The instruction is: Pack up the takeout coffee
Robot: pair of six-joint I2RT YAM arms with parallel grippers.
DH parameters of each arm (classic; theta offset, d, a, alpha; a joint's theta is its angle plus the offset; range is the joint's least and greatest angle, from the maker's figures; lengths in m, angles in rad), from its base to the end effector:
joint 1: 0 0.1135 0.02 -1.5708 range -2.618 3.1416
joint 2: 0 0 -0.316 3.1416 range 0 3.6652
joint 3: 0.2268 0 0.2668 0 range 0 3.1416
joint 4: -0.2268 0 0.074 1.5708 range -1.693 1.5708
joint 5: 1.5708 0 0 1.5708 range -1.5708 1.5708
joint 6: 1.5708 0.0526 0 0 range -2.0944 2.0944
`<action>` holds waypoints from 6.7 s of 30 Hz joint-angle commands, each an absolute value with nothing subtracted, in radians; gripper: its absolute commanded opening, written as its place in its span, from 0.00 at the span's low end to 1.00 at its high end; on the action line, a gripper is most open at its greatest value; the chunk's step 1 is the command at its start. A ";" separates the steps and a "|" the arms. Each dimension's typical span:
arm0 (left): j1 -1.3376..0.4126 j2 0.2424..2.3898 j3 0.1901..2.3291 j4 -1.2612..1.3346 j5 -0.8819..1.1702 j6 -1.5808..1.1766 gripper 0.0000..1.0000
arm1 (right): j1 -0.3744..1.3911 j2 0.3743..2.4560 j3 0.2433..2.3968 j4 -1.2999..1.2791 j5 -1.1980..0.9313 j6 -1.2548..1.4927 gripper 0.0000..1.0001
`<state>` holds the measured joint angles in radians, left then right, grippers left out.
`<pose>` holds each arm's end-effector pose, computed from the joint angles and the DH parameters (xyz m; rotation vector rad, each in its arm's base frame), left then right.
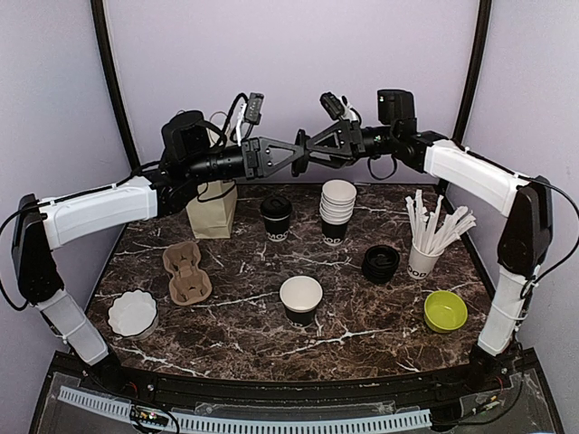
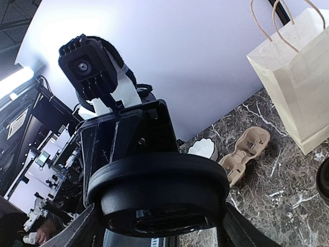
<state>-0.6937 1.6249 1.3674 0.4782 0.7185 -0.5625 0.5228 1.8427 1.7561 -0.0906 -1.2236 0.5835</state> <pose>0.2966 -0.2917 0.4457 0.7678 1.3913 -1.4932 0.3734 0.2723 0.4390 -0.9685 1.7706 1.8041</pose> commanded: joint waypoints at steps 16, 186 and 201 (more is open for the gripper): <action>-0.692 1.517 1.340 0.210 0.648 -0.394 0.56 | 0.501 1.848 1.752 -0.231 -1.188 0.390 0.59; -0.822 1.625 1.039 -0.212 0.564 -0.779 0.44 | 0.693 1.839 1.431 -0.864 -0.741 -0.233 0.56; -0.821 1.697 1.105 -0.341 0.497 -0.724 0.40 | 0.643 1.830 1.402 -0.870 -0.763 -0.204 0.55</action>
